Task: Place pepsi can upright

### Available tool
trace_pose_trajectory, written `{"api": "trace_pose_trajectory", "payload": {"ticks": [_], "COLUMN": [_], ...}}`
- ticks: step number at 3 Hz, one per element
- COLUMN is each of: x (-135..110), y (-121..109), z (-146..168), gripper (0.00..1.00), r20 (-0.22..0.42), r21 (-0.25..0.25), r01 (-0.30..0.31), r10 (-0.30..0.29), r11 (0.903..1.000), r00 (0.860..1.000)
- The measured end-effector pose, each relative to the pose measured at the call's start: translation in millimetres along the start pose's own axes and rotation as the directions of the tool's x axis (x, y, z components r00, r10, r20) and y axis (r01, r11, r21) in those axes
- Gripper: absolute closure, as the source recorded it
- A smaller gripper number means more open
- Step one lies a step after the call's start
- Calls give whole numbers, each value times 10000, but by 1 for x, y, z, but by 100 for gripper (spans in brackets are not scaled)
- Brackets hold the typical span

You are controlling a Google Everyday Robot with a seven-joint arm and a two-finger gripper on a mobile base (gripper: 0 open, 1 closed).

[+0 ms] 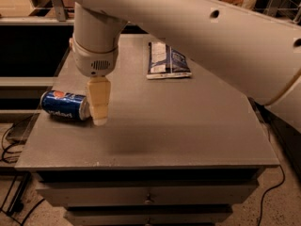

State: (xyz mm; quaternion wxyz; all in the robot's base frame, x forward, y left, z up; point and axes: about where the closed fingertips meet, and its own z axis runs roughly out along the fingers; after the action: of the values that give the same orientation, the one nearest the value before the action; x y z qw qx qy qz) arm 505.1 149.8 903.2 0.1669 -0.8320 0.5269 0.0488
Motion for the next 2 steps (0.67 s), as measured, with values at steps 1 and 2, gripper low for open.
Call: {"api": "trace_pose_trajectory", "payload": {"ticks": [1, 2], "x": [-28, -51], "y": [-16, -25], "z": [25, 49], "gripper": [0, 0], "r20": [377, 703], "r21": [-265, -620], "r01": [185, 236], "r10": [-175, -192], "r11": [9995, 9978], "r00": [9991, 9973]}}
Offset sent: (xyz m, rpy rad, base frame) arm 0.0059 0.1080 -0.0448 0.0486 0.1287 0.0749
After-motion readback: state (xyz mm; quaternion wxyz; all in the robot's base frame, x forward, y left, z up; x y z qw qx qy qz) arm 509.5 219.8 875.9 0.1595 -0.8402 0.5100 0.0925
